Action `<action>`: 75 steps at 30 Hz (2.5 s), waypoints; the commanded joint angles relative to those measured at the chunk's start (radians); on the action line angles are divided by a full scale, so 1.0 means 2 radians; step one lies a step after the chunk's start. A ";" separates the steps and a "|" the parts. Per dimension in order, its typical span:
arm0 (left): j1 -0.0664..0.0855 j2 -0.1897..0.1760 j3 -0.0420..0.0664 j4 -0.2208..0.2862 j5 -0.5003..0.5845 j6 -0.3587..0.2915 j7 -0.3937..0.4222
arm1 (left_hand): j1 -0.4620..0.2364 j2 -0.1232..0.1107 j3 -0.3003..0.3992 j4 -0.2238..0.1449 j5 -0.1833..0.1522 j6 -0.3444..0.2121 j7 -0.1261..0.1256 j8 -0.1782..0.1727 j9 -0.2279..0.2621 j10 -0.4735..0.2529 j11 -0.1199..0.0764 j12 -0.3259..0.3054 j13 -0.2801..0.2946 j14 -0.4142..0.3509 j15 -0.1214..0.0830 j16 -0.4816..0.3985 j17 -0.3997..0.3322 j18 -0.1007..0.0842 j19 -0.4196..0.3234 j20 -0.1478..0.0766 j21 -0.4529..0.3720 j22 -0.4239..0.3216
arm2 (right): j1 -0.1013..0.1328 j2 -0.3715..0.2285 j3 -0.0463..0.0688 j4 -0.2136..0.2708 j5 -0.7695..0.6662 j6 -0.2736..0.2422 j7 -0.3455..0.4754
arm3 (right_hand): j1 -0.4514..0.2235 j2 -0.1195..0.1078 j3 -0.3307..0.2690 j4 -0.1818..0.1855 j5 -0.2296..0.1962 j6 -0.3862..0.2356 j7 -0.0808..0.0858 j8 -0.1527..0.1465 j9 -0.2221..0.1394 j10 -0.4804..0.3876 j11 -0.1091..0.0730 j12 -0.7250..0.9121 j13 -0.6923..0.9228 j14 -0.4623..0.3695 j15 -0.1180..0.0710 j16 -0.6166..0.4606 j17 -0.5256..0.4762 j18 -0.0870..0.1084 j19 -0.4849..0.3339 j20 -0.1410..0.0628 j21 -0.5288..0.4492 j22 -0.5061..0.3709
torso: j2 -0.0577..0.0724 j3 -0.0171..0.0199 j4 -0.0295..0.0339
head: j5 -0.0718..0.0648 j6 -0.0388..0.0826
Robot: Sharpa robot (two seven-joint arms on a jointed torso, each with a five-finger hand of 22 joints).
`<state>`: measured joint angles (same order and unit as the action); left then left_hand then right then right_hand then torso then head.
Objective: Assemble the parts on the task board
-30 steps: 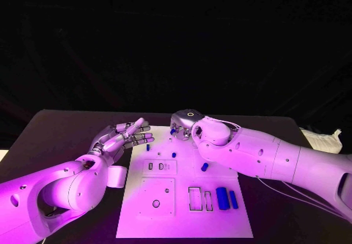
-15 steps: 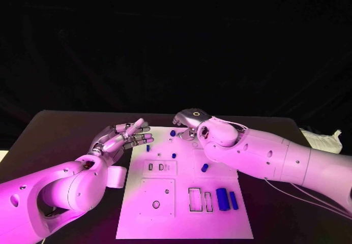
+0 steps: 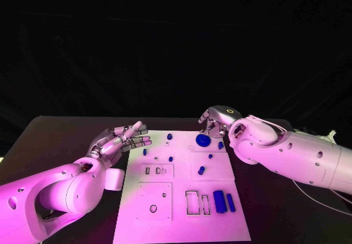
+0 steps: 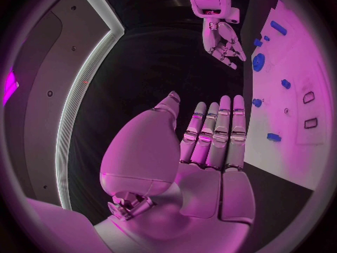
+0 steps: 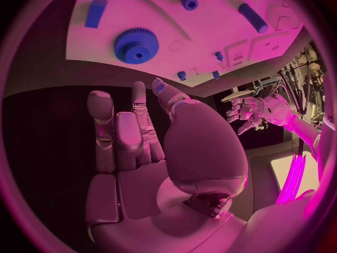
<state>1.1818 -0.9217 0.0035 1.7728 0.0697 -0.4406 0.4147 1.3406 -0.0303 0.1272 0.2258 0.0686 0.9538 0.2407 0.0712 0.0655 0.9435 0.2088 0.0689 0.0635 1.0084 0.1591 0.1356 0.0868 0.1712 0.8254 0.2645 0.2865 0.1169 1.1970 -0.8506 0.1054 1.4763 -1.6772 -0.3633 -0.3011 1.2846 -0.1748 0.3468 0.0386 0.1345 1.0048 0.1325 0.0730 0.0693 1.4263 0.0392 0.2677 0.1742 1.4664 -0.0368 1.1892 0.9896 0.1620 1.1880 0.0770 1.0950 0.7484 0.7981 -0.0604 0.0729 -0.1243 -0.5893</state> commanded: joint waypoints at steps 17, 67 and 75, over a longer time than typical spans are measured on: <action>0.001 0.003 0.000 -0.003 -0.001 0.013 0.000 | 0.003 0.004 0.001 -0.005 -0.001 -0.004 0.009 -0.004 0.000 -0.003 0.000 -0.002 0.000 -0.003 0.002 -0.002 -0.001 0.005 -0.002 0.003 -0.003 -0.002 | -0.016 0.000 0.001 -0.032 0.074 0.060 0.005 | 0.014 0.012 -0.096 0.056 0.054 -0.010 0.000 0.007 0.000 -0.016 0.001 0.408 0.463 0.033 0.002 0.132 0.182 -0.028 0.051 -0.001 0.086 0.126 | 0.002 0.0043 -0.0033 | -0.001 0.004; 0.001 0.006 0.000 -0.006 -0.005 0.018 -0.005 | 0.004 0.004 0.001 -0.006 -0.002 -0.005 0.009 -0.004 0.000 -0.004 0.000 -0.002 0.000 -0.004 0.002 -0.003 -0.001 0.005 -0.002 0.003 -0.003 -0.002 | -0.023 0.026 0.000 -0.040 0.002 0.058 -0.016 | 0.080 0.058 -0.047 0.032 -0.003 0.039 -0.010 0.031 0.010 0.000 -0.008 0.463 0.538 0.040 -0.004 0.158 0.225 -0.034 0.065 -0.005 0.113 0.169 | 0.001 0.0041 -0.0033 | 0.000 -0.004; 0.000 0.007 0.000 -0.005 -0.005 0.019 -0.005 | 0.004 0.004 0.001 -0.006 -0.002 -0.005 0.009 -0.004 0.000 -0.004 0.000 -0.002 0.000 -0.004 0.002 -0.003 -0.001 0.005 -0.002 0.003 -0.003 -0.002 | -0.025 0.027 0.000 -0.015 -0.020 0.009 -0.009 | 0.072 0.056 -0.036 0.029 0.008 0.047 -0.013 0.034 0.012 0.005 -0.010 0.472 0.548 0.040 -0.006 0.159 0.228 -0.035 0.069 -0.007 0.119 0.178 | 0.001 0.0040 -0.0029 | 0.000 -0.004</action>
<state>1.1818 -0.9110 0.0033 1.7598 0.0672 -0.4243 0.4009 1.3446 -0.0264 0.1285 0.2190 0.0686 0.9501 0.2442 0.0677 0.0655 0.9435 0.2088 0.0689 0.0635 1.0049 0.1625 0.1356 0.0853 0.1712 0.8255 0.2645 0.2865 0.1136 1.1487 -0.7993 0.1065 1.4375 -1.6617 -0.2964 -0.3135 1.4230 -0.0883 0.2681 0.0952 0.1458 1.0496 0.1224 0.1199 0.0764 1.4137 0.0356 1.2153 1.2717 1.4665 -0.0432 1.5030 1.3075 0.0995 1.3182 0.0629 1.3283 1.1039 0.8005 -0.0521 0.0665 -0.1247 -0.5975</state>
